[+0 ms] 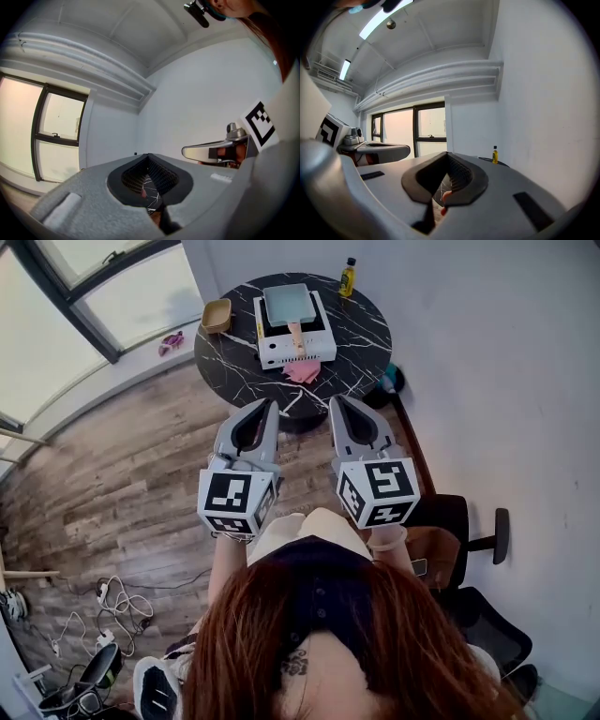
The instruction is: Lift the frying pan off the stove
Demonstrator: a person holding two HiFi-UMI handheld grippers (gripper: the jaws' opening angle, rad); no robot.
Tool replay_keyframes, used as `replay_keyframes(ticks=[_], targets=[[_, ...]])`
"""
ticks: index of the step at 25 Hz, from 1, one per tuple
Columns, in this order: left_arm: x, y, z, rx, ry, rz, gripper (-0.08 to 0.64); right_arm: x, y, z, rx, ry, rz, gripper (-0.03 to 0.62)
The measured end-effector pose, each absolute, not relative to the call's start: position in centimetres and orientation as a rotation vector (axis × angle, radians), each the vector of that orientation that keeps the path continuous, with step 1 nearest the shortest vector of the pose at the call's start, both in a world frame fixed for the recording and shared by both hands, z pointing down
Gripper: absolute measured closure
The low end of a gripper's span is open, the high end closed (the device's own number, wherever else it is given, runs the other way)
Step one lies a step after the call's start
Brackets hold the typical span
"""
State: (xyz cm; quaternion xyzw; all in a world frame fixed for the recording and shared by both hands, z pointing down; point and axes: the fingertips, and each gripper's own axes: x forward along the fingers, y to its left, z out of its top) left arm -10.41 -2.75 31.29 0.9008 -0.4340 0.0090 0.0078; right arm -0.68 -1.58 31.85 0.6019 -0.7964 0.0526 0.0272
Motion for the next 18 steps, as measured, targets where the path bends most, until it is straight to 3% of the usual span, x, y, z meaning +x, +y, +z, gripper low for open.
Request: replay_keyframes(ticks=[18], targets=[[-10.0,-8.8,32.2,2.795,-1.343,0.032,0.549,-0.2,-7.8,33.0,1.844,-2.420,0.173,0.583]])
